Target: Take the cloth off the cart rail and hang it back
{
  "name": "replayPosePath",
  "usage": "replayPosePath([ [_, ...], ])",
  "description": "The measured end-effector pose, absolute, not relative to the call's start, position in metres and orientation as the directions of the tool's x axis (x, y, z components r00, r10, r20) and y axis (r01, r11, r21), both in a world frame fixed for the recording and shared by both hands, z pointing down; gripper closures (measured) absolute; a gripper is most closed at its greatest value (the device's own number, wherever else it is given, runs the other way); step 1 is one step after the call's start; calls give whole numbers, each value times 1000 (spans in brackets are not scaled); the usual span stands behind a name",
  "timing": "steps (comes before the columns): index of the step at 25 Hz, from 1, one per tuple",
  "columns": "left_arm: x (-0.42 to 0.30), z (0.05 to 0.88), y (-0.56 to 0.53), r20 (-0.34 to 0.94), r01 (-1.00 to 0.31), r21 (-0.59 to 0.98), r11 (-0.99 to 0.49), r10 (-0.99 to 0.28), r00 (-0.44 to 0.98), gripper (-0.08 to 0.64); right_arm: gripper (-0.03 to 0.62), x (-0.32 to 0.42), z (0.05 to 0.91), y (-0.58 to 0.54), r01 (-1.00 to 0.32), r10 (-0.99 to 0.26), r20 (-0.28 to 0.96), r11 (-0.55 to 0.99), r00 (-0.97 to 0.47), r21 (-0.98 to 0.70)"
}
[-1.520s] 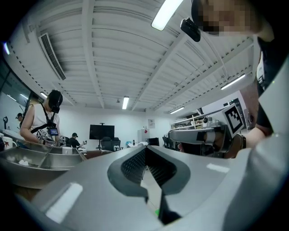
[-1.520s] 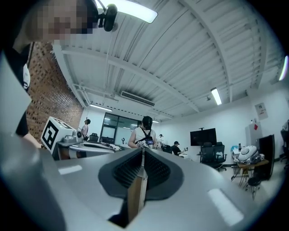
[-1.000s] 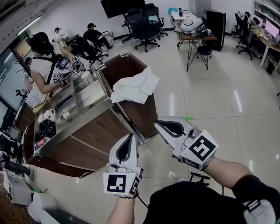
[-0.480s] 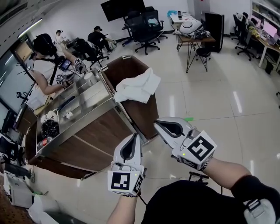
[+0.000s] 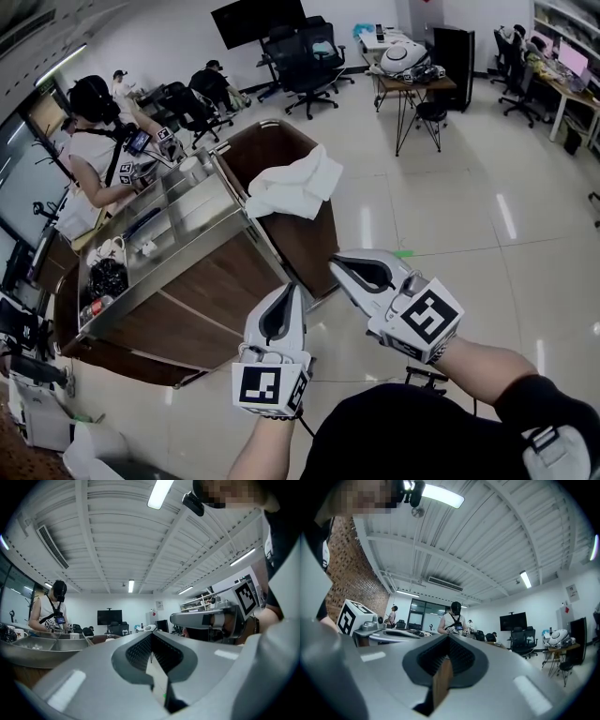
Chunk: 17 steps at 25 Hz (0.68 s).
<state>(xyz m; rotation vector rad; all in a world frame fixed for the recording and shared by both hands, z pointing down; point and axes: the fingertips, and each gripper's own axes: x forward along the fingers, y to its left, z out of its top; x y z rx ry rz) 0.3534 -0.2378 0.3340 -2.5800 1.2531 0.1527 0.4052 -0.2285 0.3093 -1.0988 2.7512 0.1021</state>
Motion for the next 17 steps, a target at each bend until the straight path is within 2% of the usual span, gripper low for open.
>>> replayPosePath([
  [13,353,344,-244,-201,-784,-181,-594,-758,621,557,592,405,316,-233,-696,-686,-176,718,-706,-8],
  [17,352,344,-242,-201,-784,-181,-594,-758,621,557,592,408,315,-234,-699,-677,-209,714,-705,47],
])
